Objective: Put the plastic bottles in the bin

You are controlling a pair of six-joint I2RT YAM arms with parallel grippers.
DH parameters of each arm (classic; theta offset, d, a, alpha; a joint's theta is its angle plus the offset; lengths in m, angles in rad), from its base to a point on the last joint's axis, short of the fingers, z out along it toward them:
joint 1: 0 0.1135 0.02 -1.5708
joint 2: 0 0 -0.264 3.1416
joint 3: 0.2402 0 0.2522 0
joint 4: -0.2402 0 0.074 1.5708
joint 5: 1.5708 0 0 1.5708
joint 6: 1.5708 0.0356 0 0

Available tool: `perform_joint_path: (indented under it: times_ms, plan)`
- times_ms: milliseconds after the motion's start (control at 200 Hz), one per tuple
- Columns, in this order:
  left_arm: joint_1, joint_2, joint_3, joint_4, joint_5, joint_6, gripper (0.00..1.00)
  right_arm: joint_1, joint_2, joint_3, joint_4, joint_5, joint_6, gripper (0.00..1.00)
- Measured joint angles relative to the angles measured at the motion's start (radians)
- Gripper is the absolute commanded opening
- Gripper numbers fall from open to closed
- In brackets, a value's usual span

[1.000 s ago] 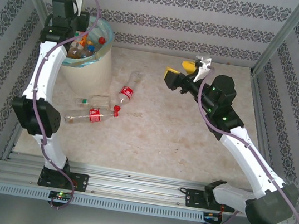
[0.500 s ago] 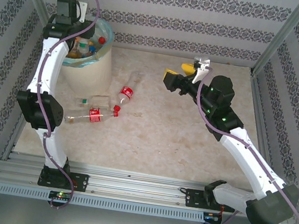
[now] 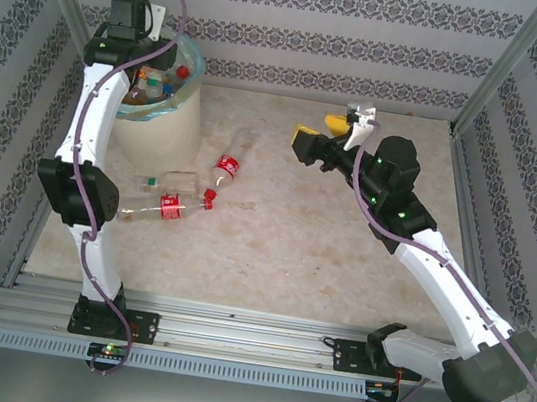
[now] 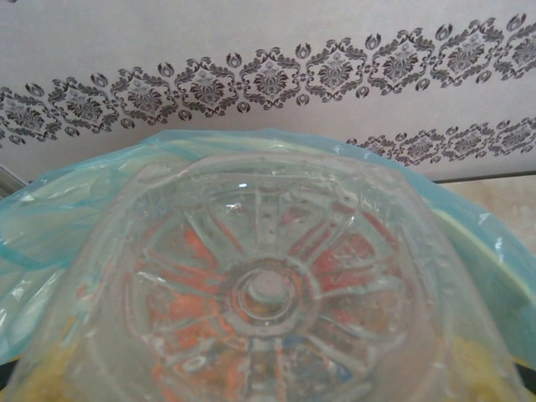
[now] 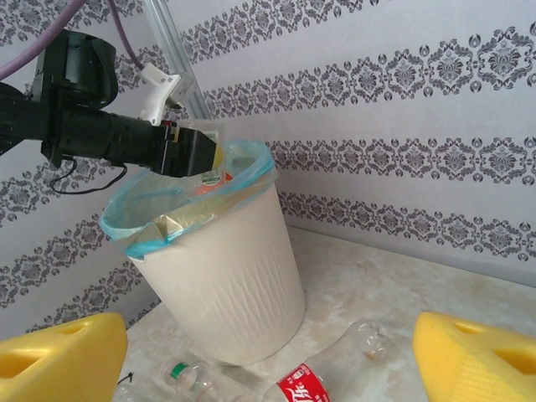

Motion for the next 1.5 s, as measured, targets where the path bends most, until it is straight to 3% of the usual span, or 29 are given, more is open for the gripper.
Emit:
perform_joint_path:
  times_ms: [265,739,1219,1344,1429,1499]
  plan:
    - [-0.050,-0.009,-0.006,0.011,0.000,0.047,0.00,0.000,-0.013,0.000,-0.007,0.004,0.000,0.88]
    - [-0.076,-0.056,-0.180,0.225,-0.075,0.105,0.00,0.000,-0.021,-0.001,-0.019,0.019,-0.003,0.88]
    - [-0.015,-0.050,-0.217,0.248,-0.064,0.034,0.02,0.000,-0.034,-0.006,-0.050,0.026,-0.004,0.88]
    - [-0.006,-0.049,-0.217,0.247,-0.054,0.015,0.06,0.000,-0.034,-0.006,-0.053,0.026,-0.004,0.88]
    - [-0.001,-0.049,-0.217,0.248,-0.043,0.005,0.15,0.000,-0.034,-0.006,-0.054,0.026,-0.004,0.88]
    - [0.003,-0.049,-0.217,0.248,-0.032,0.002,0.11,0.000,-0.034,-0.006,-0.054,0.026,-0.004,0.88]
